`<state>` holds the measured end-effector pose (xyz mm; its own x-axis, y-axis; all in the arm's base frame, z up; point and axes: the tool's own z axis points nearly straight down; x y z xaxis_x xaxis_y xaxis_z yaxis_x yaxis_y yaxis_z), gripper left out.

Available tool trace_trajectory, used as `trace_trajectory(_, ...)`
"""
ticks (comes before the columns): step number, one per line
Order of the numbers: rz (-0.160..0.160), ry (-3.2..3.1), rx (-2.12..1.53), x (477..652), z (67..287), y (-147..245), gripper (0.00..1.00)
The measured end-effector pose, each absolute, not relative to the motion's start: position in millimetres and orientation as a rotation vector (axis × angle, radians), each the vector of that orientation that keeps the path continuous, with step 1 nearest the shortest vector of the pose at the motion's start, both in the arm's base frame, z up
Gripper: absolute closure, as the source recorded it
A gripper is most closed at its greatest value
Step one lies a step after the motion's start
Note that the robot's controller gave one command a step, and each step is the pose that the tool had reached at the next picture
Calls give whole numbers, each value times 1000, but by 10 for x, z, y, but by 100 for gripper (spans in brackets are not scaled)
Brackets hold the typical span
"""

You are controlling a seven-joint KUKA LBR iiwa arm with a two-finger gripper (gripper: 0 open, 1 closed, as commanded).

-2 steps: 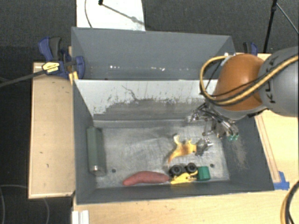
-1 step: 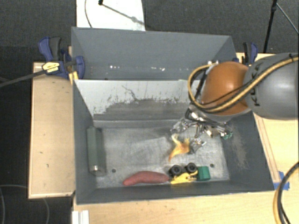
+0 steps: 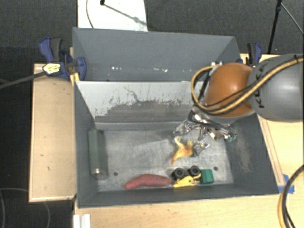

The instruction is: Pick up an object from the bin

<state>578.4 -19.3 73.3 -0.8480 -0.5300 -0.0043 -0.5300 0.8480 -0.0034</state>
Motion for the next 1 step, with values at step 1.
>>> trace_trajectory(1, 3, 3028, -845, 5789, 1154, -237, 100)
